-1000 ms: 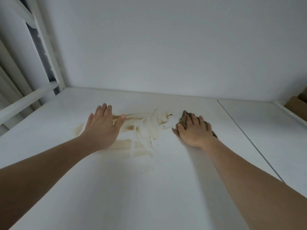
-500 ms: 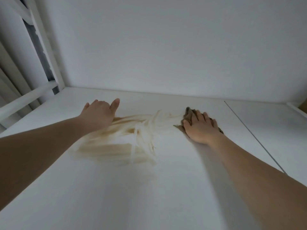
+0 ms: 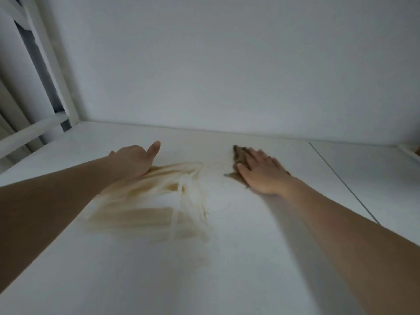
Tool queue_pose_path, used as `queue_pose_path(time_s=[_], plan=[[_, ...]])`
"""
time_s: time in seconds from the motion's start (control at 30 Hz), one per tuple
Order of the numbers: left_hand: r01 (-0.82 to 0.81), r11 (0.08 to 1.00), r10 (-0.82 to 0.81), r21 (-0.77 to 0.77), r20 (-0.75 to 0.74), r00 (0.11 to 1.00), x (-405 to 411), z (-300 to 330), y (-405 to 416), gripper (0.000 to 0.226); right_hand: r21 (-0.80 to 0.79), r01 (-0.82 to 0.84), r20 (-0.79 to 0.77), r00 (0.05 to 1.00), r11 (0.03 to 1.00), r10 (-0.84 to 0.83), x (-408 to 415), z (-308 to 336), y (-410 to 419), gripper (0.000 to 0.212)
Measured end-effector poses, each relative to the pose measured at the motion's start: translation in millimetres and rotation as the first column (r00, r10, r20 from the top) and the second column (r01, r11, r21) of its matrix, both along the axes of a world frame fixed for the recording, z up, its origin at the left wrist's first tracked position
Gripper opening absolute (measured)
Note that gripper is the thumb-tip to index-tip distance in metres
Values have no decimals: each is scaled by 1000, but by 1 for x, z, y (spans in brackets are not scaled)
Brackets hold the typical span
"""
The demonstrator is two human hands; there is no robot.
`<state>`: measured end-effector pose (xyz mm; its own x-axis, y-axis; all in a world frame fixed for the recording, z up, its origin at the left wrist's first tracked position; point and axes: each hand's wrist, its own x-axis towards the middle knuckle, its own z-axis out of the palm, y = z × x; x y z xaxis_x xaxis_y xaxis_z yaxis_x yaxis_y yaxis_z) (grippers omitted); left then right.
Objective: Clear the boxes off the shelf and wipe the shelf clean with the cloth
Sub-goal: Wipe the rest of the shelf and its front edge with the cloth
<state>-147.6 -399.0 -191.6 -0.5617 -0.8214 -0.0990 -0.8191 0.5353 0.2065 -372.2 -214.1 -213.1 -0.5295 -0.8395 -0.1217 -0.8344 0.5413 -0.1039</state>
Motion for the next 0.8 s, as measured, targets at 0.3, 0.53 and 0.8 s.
queue_pose_path(time_s=[0.3, 0.53, 0.8], plan=[[18, 999, -22, -34, -123, 992, -14, 3, 5, 79, -45, -100, 30, 994, 994, 101, 44, -7, -74, 65], [-28, 997, 27, -72, -12, 1000, -29, 12, -10, 88, -38, -95, -23, 995, 995, 94, -16, -9, -35, 65], [-21, 996, 19, -83, -27, 999, -19, 16, -33, 84, -8, 516, 11, 856, 856, -516, -78, -5, -28, 73]])
